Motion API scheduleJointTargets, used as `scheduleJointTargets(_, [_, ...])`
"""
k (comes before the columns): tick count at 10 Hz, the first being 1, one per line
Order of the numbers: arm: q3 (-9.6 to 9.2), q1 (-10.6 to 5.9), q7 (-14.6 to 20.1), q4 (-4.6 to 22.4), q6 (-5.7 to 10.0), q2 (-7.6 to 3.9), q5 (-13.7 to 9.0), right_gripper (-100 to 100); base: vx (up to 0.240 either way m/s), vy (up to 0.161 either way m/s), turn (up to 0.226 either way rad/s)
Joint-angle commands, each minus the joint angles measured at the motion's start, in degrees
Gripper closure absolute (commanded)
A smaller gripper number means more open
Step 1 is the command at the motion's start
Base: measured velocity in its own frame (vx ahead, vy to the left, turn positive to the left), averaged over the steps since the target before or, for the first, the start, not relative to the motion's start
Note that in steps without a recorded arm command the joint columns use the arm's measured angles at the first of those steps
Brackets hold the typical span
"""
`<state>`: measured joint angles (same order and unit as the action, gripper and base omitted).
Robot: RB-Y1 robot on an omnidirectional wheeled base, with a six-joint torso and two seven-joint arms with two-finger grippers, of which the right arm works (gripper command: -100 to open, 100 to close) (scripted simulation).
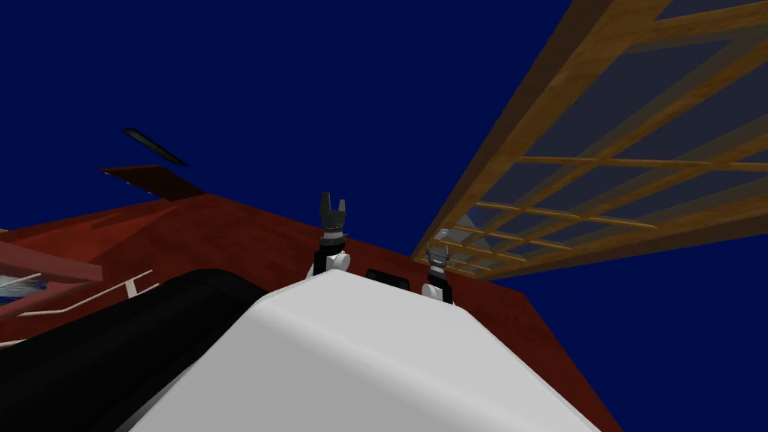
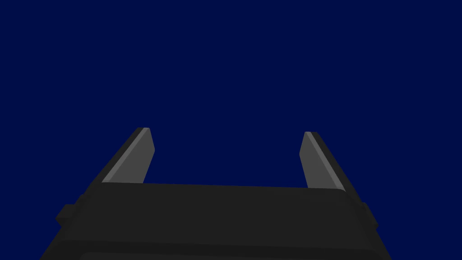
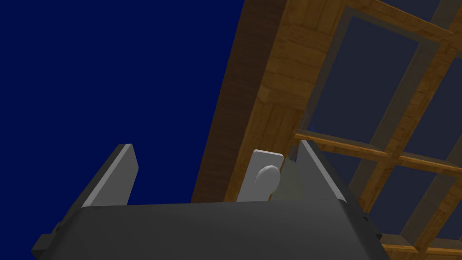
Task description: Pull the door open
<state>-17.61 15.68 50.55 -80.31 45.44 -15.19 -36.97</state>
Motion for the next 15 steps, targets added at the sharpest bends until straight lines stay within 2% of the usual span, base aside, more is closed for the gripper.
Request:
scheduleJointTargets(1, [-0.75, -0.37, 2.4, 2.9, 1.14, -0.84, -2.3, -100, 0.013, -0.08, 0.122])
scheduleJointTargets(4, [-2.53, -1.66, 7.4, 9.0, 3.97, -2.79, -7.4, -100, 0.026, -0.113, 0.208])
scheduleJointTargets(5, [-2.53, -1.66, 7.8, 9.6, 3.97, -2.79, -7.5, -100, 0.009, -0.077, 0.064])
scheduleJointTargets(6, [-3.08, -2.06, 9.5, 11.6, 4.85, -3.39, -9.1, -100, 0.007, -0.059, 0.123])
scheduleJointTargets(7, [-3.08, -2.06, 9.5, 11.7, 4.85, -3.39, -9.1, -100, 0.006, -0.047, 0.077])
scheduleJointTargets(11, [-5.04, -3.48, 15.4, 19.0, 7.95, -5.53, -14.8, -100, 0.01, -0.086, 0.191])
scheduleJointTargets(13, [-5.79, -4.03, 17.7, 21.8, 9.16, -6.35, -17.0, -100, 0.013, -0.108, 0.18])
scheduleJointTargets(14, [-5.79, -4.03, 17.7, 21.8, 9.16, -6.35, -17.0, -100, 0.008, -0.053, 0.061])
scheduleJointTargets(15, [-6.13, -4.28, 18.7, 23.1, 9.69, -6.71, -18.0, -100, -0.003, -0.031, 0.105])
